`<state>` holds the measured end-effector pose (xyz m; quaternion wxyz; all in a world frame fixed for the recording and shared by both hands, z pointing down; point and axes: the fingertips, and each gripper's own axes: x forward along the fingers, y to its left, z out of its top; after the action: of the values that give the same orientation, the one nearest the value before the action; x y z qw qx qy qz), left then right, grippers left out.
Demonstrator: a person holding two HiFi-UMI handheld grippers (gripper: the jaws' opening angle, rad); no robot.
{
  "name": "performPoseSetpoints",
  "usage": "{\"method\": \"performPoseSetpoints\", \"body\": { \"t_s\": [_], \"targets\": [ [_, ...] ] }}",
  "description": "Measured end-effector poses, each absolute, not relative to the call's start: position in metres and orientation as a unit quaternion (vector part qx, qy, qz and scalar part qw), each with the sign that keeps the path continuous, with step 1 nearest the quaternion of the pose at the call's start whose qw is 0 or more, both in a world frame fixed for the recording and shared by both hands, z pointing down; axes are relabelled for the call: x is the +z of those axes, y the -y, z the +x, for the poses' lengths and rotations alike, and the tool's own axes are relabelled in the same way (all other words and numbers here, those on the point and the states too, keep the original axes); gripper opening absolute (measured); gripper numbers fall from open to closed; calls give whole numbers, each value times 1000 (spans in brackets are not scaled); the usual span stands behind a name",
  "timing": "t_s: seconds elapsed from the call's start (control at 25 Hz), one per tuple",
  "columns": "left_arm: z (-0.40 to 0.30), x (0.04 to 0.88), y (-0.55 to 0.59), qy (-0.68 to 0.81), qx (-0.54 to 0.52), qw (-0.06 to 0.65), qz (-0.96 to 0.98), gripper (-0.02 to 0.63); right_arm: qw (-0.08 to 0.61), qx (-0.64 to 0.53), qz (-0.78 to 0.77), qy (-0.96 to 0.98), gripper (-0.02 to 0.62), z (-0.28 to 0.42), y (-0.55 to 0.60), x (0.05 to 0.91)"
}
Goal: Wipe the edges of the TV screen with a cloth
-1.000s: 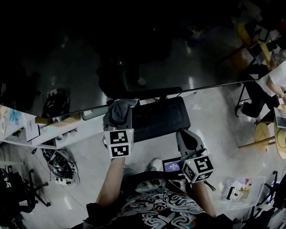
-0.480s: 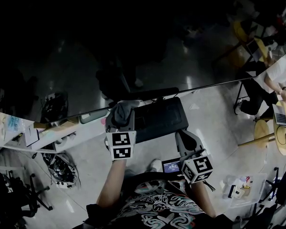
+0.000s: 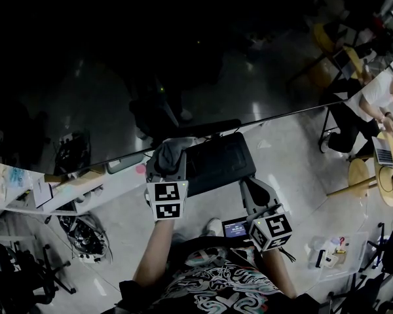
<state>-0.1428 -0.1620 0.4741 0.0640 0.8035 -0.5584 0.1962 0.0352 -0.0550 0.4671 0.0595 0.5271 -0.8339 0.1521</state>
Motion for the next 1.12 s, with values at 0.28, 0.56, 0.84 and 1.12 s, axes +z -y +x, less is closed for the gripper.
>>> {"method": "performPoseSetpoints", "body": {
  "t_s": [0.28, 0.56, 0.84, 1.12],
  "targets": [
    [-134, 473, 163, 548, 195, 64, 811, 196, 58, 151, 535, 829, 35, 40, 54, 465],
    [-129, 473, 164, 541, 190, 69, 817, 196, 56, 150, 542, 825, 35, 43, 52, 464],
    [-121, 473, 165, 535, 187, 69, 821, 196, 56, 149, 549, 820, 35, 51, 49, 465],
    [-107, 472, 167, 522, 187, 67, 829, 196, 52, 150, 557, 815, 35, 60, 46, 465]
  ]
}}
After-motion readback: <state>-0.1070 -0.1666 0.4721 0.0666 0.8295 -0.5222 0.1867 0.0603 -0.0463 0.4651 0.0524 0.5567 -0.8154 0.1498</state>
